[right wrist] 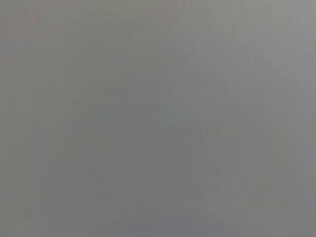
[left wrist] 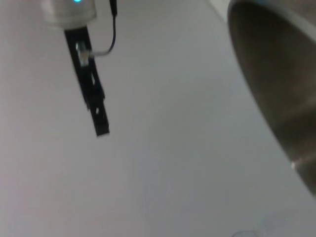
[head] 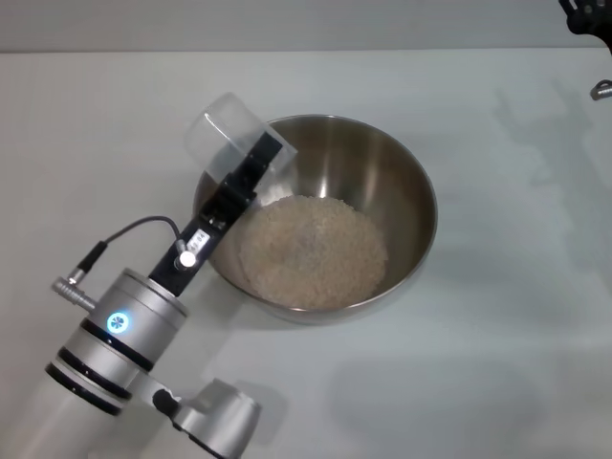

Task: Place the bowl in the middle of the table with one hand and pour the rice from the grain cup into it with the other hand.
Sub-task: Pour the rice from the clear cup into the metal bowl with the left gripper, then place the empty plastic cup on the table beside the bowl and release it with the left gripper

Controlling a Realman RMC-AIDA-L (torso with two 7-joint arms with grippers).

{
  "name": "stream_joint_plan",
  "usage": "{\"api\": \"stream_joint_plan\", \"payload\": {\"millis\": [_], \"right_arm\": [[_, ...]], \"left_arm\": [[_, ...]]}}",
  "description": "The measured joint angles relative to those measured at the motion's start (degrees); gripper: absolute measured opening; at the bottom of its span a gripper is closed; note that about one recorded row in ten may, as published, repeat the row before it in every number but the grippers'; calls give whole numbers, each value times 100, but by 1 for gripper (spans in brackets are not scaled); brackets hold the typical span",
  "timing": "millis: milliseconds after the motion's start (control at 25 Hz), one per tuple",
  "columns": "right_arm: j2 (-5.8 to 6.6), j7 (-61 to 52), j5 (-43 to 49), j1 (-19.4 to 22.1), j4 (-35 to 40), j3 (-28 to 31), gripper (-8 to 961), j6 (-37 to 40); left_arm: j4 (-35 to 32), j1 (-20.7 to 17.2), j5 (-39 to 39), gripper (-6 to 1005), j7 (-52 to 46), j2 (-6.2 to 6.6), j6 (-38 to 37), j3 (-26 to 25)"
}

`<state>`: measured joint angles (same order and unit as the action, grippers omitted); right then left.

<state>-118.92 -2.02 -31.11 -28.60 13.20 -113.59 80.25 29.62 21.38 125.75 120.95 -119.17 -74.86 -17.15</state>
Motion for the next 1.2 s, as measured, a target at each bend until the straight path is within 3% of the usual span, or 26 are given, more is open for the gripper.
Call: {"api": "stream_joint_plan", "payload": {"millis": [280, 600, 840, 1000, 1200], "right_arm": [[-8, 10, 0, -13, 0, 23, 825, -6], [-1, 14, -38, -38, -3, 48, 825, -53], [-13, 8, -52, -67, -3, 110, 825, -54], [-16, -5, -45, -89, -2, 119, 825, -54], [-17, -26, -43, -94, -2, 119, 825, -54]], "left_arm": [[1, -33, -38, 42, -553, -1, -92, -242], [419, -232, -277, 44, -4283, -1, -165, -1030], [375, -181, -1381, 46, -7895, 0, 43, -1613], [112, -77, -1778, 47, -9426, 37, 756, -2001], [-238, 32, -1777, 48, -10206, 47, 1525, -2259]]}}
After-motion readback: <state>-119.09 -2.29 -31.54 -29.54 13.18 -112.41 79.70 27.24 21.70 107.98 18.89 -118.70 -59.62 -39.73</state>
